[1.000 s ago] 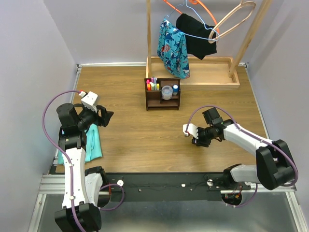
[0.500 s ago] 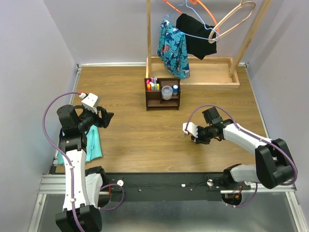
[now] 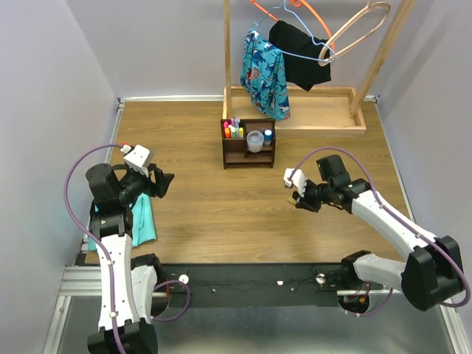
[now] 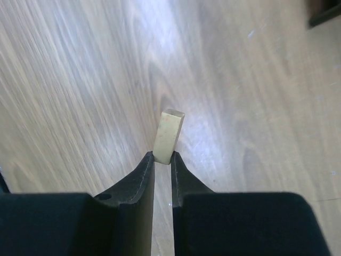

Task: Sort the stationery into containers
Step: Pick up the stationery from the center of the board, then place the stationery in the storage box.

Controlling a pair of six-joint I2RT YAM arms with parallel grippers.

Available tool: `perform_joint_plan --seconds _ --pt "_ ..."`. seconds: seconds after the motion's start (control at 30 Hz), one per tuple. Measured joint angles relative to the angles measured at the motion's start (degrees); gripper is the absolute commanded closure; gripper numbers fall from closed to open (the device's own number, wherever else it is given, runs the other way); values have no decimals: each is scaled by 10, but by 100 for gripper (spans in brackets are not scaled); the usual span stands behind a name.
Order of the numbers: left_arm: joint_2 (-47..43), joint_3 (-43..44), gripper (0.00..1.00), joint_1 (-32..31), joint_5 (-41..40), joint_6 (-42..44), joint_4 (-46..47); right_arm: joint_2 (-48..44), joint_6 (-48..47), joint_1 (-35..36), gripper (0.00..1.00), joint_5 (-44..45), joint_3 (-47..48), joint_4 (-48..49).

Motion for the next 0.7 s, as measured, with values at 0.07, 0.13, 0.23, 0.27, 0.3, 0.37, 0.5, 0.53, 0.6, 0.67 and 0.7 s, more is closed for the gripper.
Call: perform_joint_plan --seconds 0.07,0.13,0.23,0.27,0.3,0.37,0.5,0.53,0.6,0.67,0.7 --pt "-6 -4 25 0 4 -3 6 -12 47 0 88 -12 22 -2" --pt "-13 -11 25 0 11 -4 9 -9 91 0 89 -19 41 -1" --pt "-12 -13 26 -9 14 1 6 33 182 1 89 -25 85 9" --pt "-10 -12 25 -24 12 8 1 57 217 1 89 -24 105 21" --pt "-8 -11 25 -35 11 11 -1 71 240 1 89 -25 117 28" --pt "-8 -11 25 -68 9 18 -3 114 285 1 89 -25 153 59" --pt "-14 -12 24 -90 2 17 6 170 355 2 89 -27 203 104" --pt "-14 -13 24 -90 -1 17 10 182 372 2 89 -29 212 119" --pt "-12 -16 24 -90 -9 17 13 206 410 2 89 -31 227 138" --pt "-7 -17 24 -84 -14 16 14 229 437 3 89 -33 238 152" --pt "-5 -17 24 -81 -15 15 14 241 448 3 89 -35 243 157"
